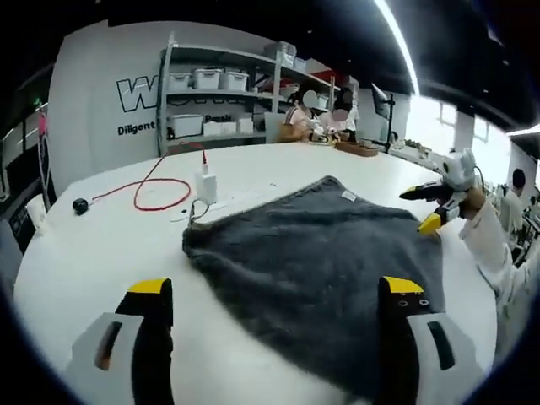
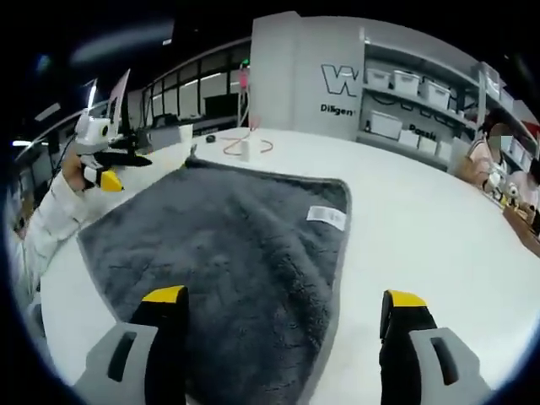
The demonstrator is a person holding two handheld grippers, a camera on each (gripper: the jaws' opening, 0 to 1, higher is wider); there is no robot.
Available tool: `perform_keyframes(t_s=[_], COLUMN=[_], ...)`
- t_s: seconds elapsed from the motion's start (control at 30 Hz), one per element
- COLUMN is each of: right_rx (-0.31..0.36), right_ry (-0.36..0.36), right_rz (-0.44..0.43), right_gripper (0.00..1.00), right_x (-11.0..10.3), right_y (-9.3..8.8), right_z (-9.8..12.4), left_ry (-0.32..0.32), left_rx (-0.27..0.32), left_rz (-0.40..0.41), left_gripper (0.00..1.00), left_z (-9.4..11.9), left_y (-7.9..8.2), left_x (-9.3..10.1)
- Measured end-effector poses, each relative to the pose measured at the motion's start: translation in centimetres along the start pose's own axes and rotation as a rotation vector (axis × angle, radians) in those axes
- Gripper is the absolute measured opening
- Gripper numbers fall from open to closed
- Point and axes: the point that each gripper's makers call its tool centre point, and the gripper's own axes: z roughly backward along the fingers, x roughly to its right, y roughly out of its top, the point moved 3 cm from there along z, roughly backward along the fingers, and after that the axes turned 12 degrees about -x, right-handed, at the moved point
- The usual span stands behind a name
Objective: Open the folded towel by lifting each exposed corner and separating the folded layers until the towel lies flat within the target outline without major curled edges
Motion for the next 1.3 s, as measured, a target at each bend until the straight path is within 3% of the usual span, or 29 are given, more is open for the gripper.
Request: perform_keyframes(t_s=[0.17,0.27,0.37,0.43,0.6,0.83,0.93,1.0,1.1,1.2,1.3], right_rx=[0.01,0.022,0.02,0.013,-0.003,-0.005,-0.009,-0.018,-0.005,-0.024,-0.01], right_ry=[0.002,0.006,0.011,0.018,0.032,0.044,0.033,0.03,-0.013,-0.031,-0.015], right_rz=[0.001,-0.001,0.0,0.002,-0.012,-0.024,-0.016,-0.013,-0.037,-0.056,-0.067], right_gripper=[0.9,0.82,0.81,0.76,0.61,0.47,0.41,0.32,0.16,0.12,0.01], right_x=[0.0,-0.1,-0.2,-0.4,-0.6,-0.7,-0.4,-0.3,0.7,1.3,1.2], right_y=[0.1,0.2,0.1,0.1,-0.2,-0.4,-0.6,-0.8,-0.8,-1.4,-1.2], right_z=[0.4,0.6,0.6,0.4,0.2,-0.1,-0.4,-0.7,-0.6,-1.1,-1.1], left_ry=[-0.104,-0.14,-0.156,-0.224,-0.275,-0.305,-0.291,-0.308,-0.312,-0.317,-0.327], left_rx=[-0.008,-0.038,-0.065,-0.054,-0.075,-0.044,-0.071,-0.043,-0.051,-0.05,-0.048], left_rz=[0.016,-0.003,-0.039,-0.022,0.028,0.04,0.026,0.024,0.022,0.013,0.009], left_gripper=[0.99,0.99,0.99,0.99,0.99,0.99,0.99,0.99,0.99,0.99,0.99], left_z=[0.8,1.3,2.1,3.6,5.5,6.3,6.1,6.2,6.1,6.1,6.1], left_y=[0.1,-0.5,-1.2,-3.1,-7.7,-8.2,-9.0,-8.5,-8.6,-8.6,-8.5], left_x=[1.9,3.3,4.2,5.4,5.7,6.2,6.2,6.5,6.6,6.8,7.0])
